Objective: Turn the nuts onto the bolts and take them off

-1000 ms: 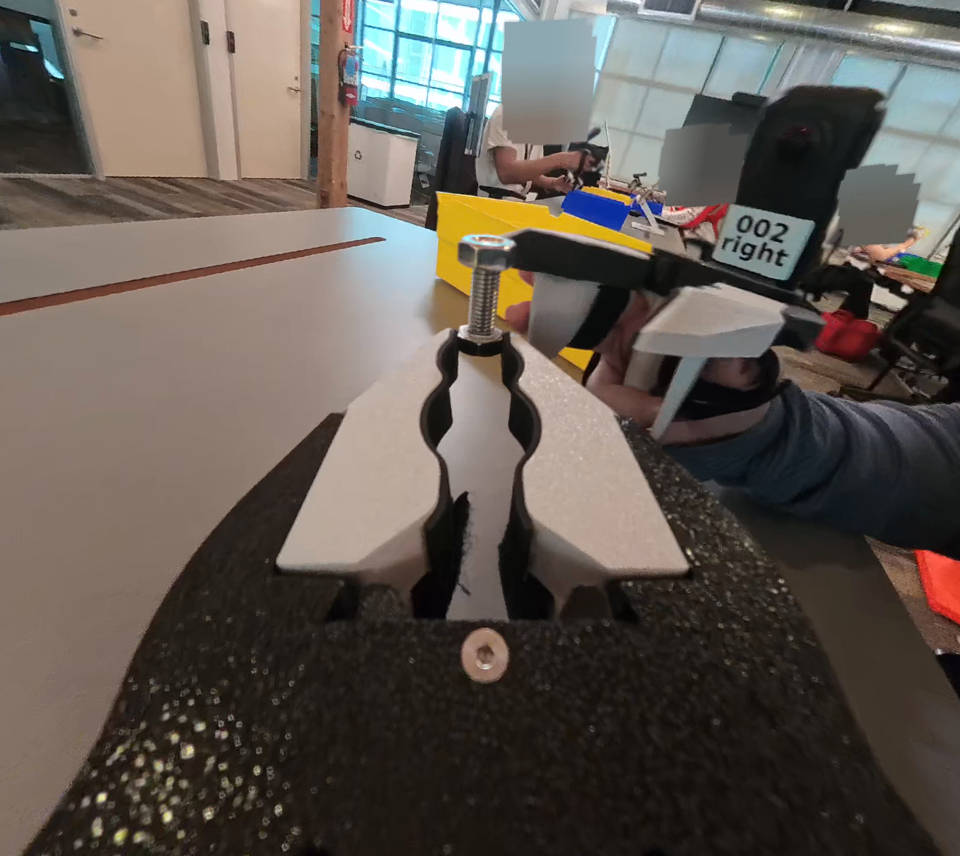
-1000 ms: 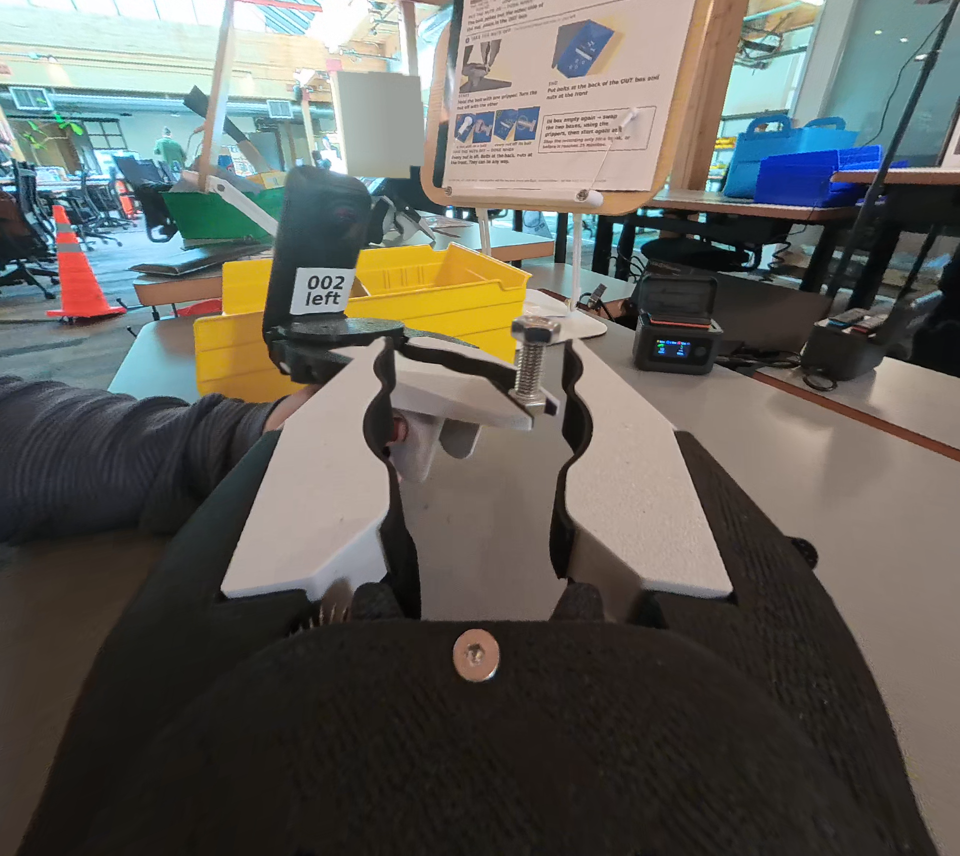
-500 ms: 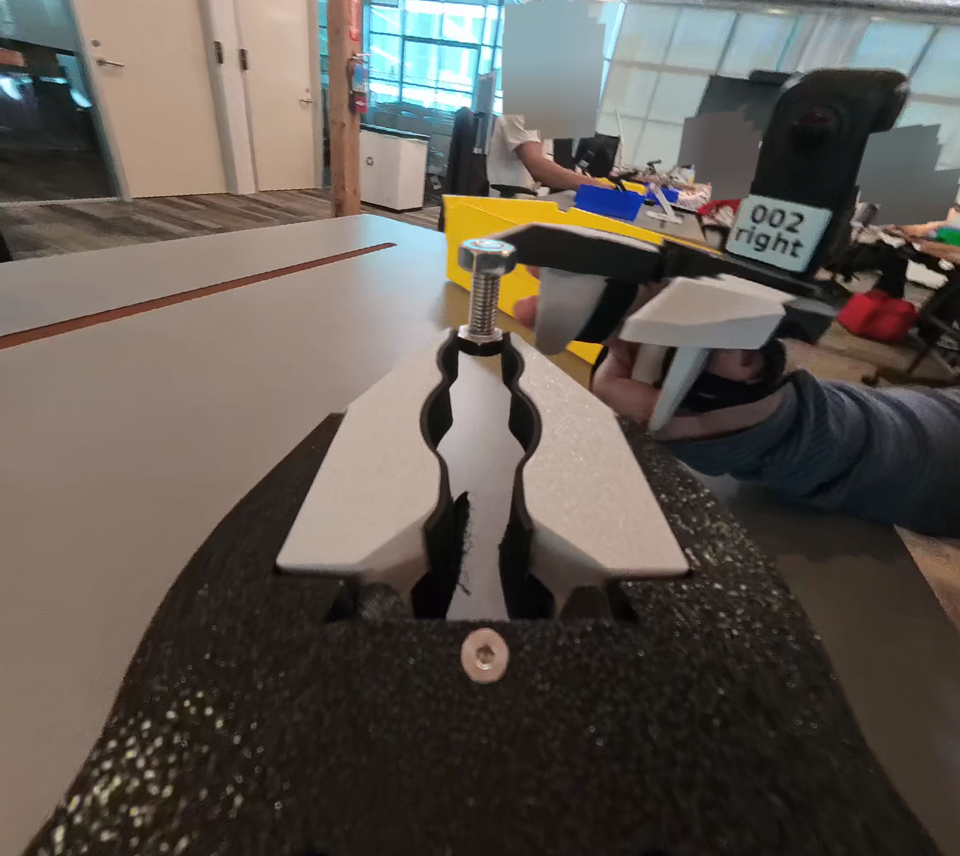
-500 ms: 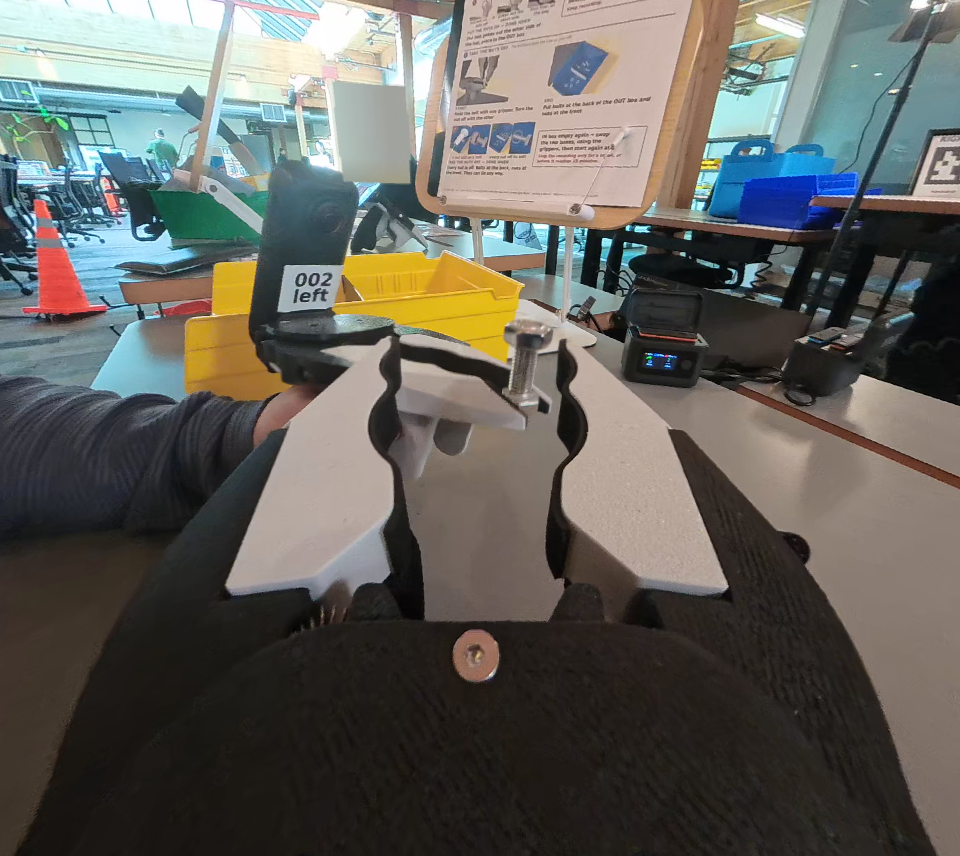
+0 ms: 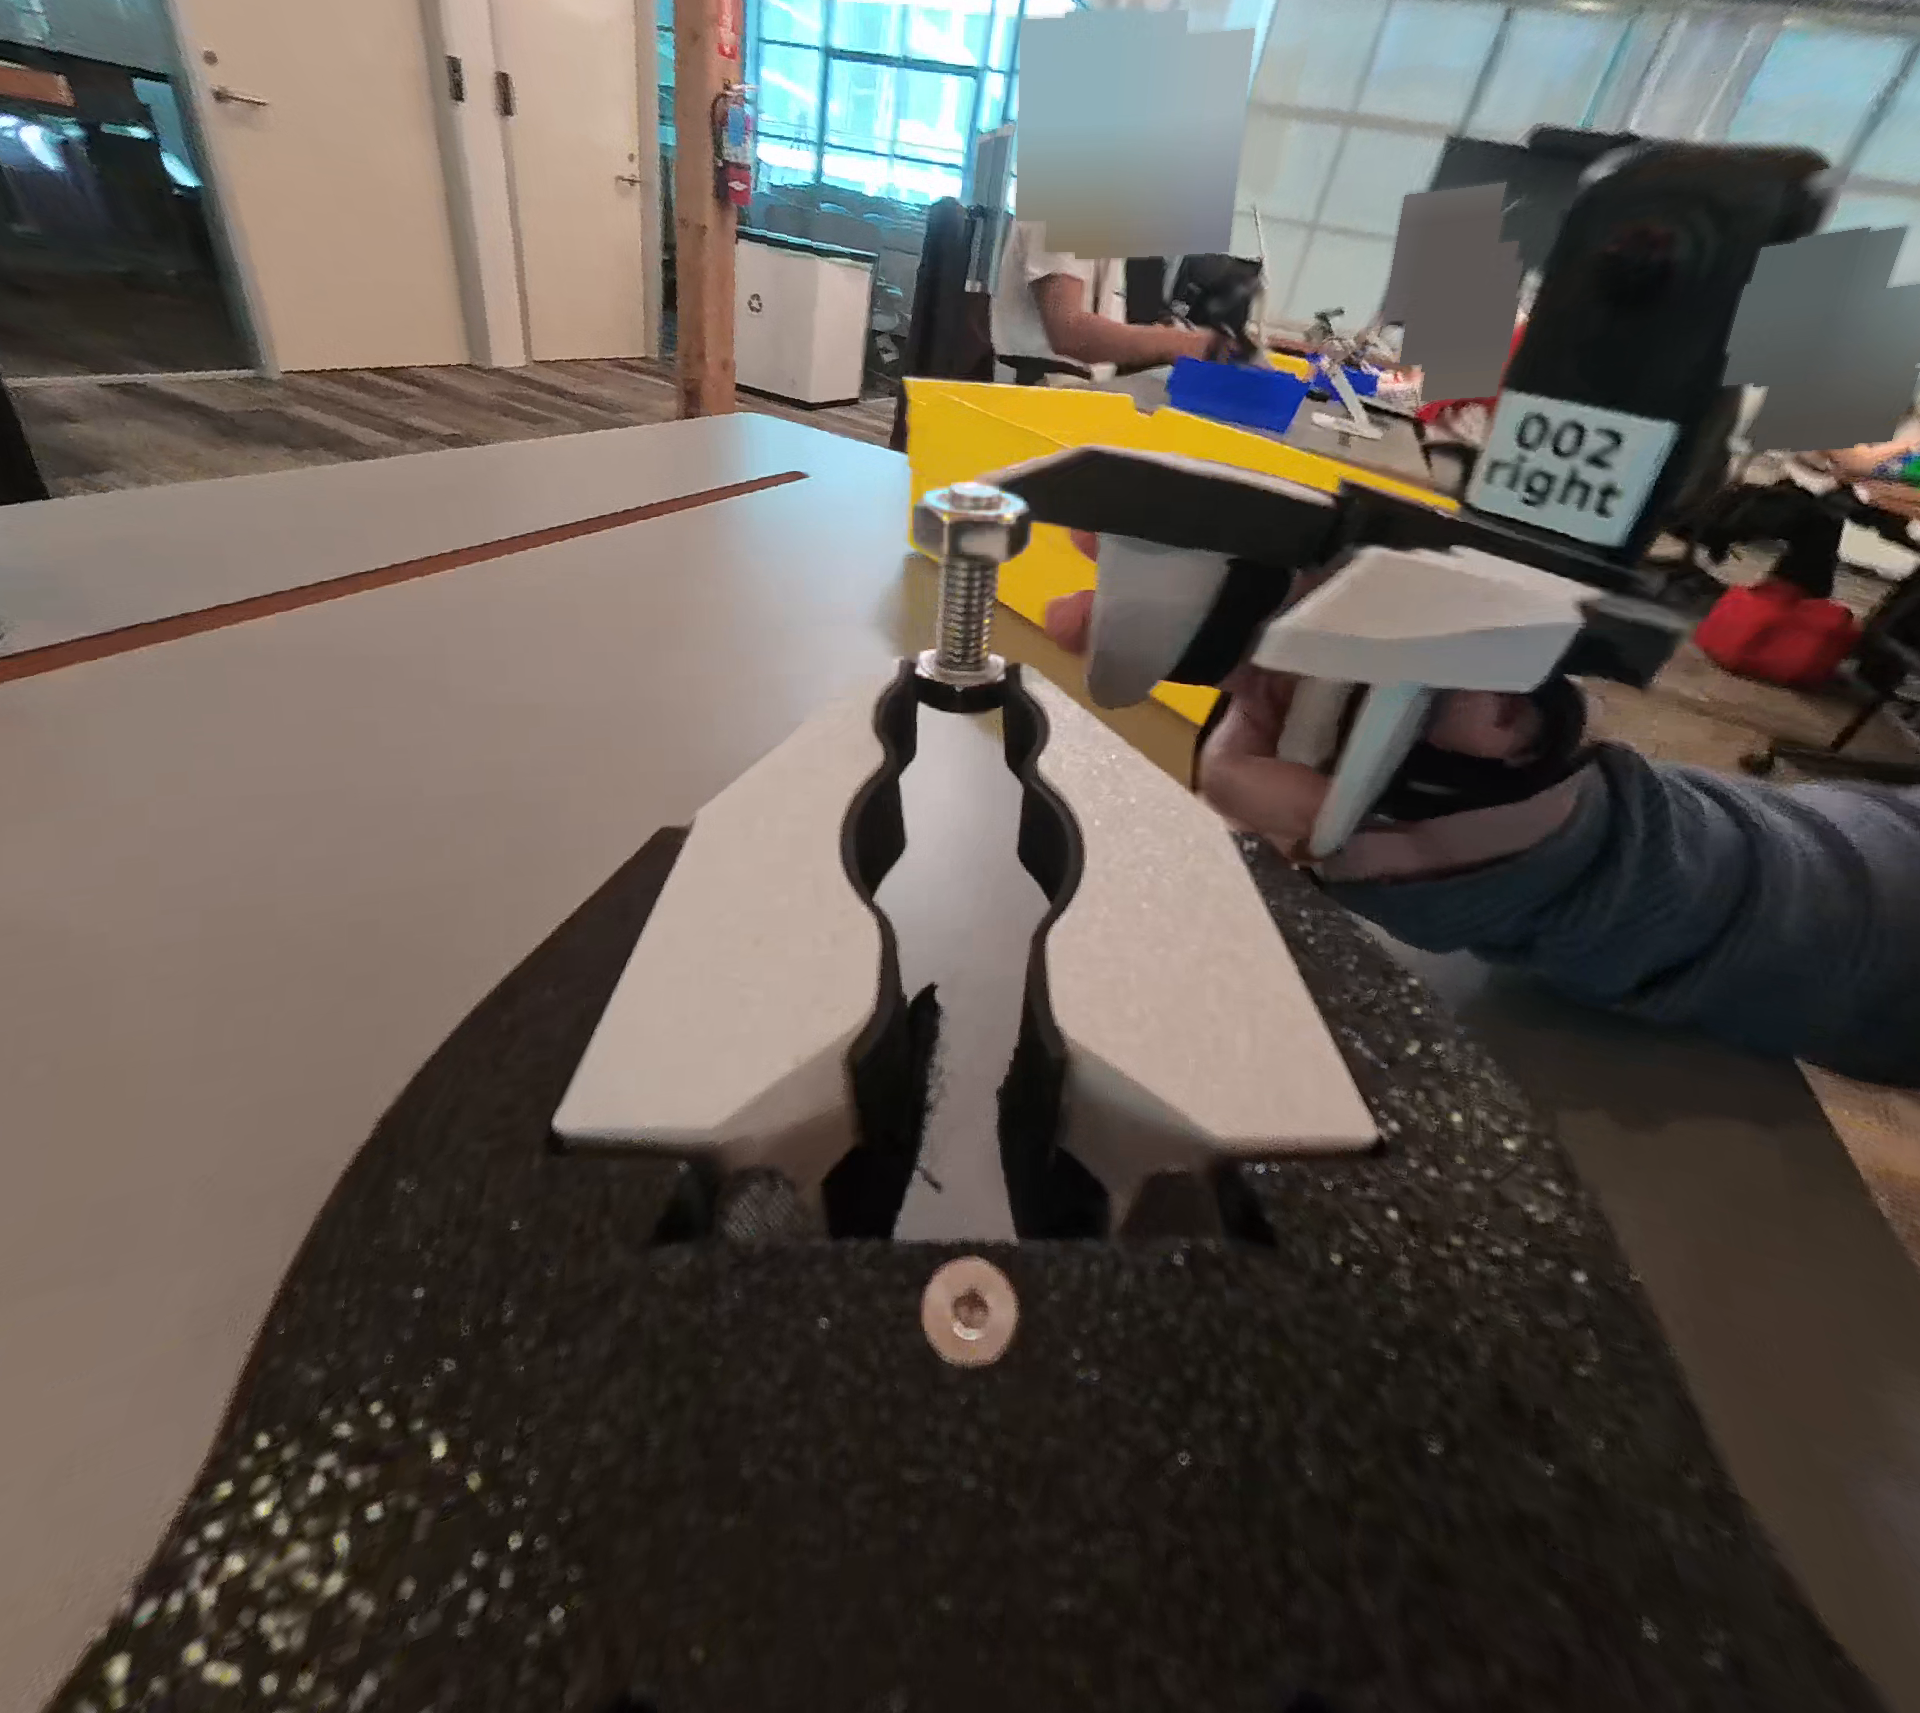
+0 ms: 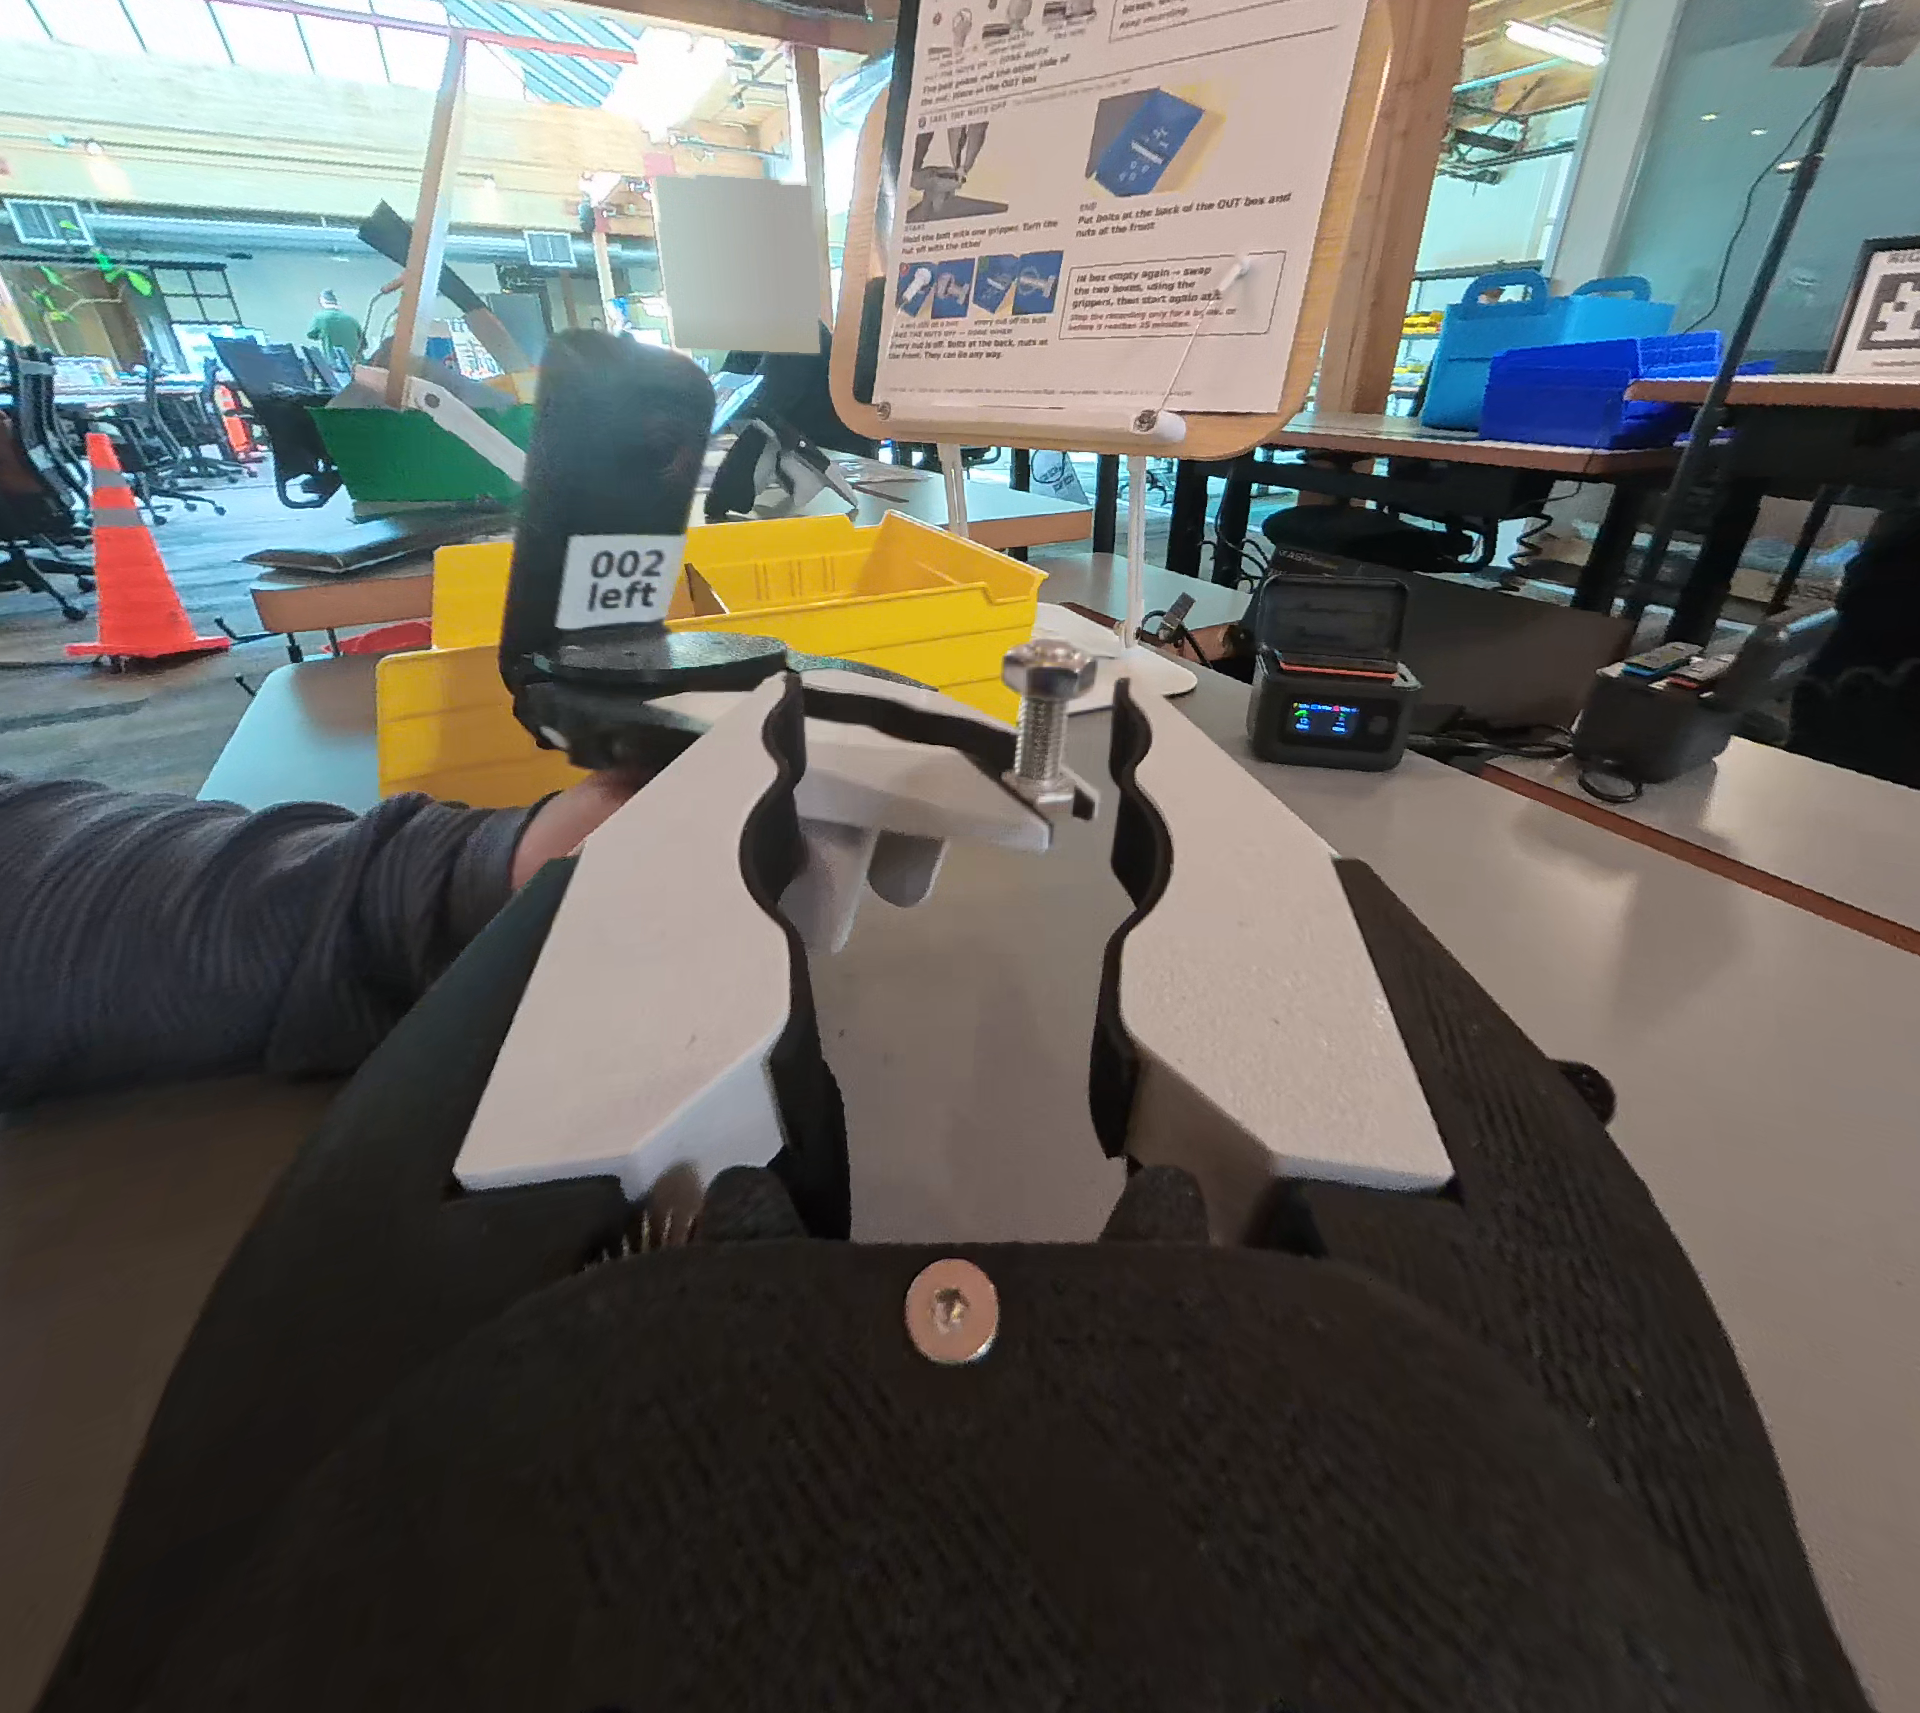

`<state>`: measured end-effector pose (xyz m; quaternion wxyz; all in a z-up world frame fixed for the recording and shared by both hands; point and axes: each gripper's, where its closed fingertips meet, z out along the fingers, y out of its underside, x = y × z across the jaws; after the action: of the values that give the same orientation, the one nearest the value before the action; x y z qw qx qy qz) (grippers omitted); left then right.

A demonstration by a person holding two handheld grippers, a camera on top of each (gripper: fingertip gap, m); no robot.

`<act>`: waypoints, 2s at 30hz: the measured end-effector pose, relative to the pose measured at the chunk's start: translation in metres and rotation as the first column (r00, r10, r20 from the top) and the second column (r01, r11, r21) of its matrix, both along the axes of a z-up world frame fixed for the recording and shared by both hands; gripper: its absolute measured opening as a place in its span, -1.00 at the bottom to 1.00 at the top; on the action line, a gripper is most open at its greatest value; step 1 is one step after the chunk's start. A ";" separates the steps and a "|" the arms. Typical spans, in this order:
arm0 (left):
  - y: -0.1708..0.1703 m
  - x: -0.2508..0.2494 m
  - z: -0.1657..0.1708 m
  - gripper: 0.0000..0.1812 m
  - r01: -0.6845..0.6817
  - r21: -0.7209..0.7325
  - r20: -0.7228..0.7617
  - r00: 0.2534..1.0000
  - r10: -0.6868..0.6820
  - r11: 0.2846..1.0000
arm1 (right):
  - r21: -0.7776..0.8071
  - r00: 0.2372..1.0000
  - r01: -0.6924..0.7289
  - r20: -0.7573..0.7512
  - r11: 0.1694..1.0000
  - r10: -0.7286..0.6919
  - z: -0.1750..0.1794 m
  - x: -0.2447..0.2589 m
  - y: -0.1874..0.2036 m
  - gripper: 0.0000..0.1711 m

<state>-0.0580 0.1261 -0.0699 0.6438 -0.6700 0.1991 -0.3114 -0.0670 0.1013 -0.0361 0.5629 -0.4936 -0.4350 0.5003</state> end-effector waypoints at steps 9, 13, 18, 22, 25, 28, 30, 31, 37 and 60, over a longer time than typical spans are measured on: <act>-0.001 0.011 -0.006 -0.84 -0.017 -0.002 -0.072 0.997 0.016 1.000 | 0.015 0.999 -0.012 0.034 1.000 0.012 -0.006 -0.004 -0.004 -0.26; -0.001 0.001 0.000 -0.84 -0.009 -0.010 -0.008 1.000 0.009 1.000 | 0.007 1.000 -0.005 0.018 1.000 0.005 -0.004 -0.003 -0.002 -0.31; -0.015 0.035 -0.008 -0.84 0.142 -0.027 -0.062 0.988 -0.144 0.989 | 0.031 0.999 -0.024 0.027 0.999 0.023 -0.005 -0.005 -0.009 -0.29; -0.013 0.030 -0.007 -0.84 0.132 -0.042 -0.014 0.991 -0.133 0.990 | 0.019 0.999 -0.033 0.043 0.999 0.032 -0.005 -0.005 -0.008 -0.30; -0.006 0.015 -0.003 -0.84 0.070 -0.047 0.040 0.997 -0.068 0.996 | 0.002 1.000 -0.025 0.019 1.000 0.025 -0.002 0.001 -0.003 -0.38; -0.008 0.015 -0.001 -0.84 0.087 -0.032 0.030 0.996 -0.086 0.996 | 0.006 1.000 -0.013 0.008 1.000 0.013 0.000 0.002 -0.001 -0.40; -0.017 0.029 0.001 -0.84 0.161 0.003 -0.006 0.987 -0.161 0.987 | 0.018 1.000 -0.009 0.011 1.000 0.009 0.000 0.001 -0.003 -0.36; -0.021 0.035 0.001 -0.84 0.182 0.012 -0.024 0.983 -0.182 0.983 | 0.025 1.000 -0.011 0.016 1.000 0.011 -0.001 0.000 -0.004 -0.34; -0.008 0.016 0.000 -0.84 0.060 0.002 -0.006 0.998 -0.060 0.998 | 0.023 0.999 -0.039 0.028 0.999 0.039 -0.003 -0.002 -0.009 -0.35; -0.016 0.026 0.003 -0.84 0.100 0.059 -0.131 0.987 -0.092 0.993 | 0.029 0.999 -0.015 0.033 0.999 0.014 -0.004 -0.002 -0.003 -0.33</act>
<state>-0.0322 0.1096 -0.0671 0.6354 -0.6569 0.2820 -0.2918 -0.0685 0.0981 -0.0402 0.5591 -0.4903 -0.4551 0.4898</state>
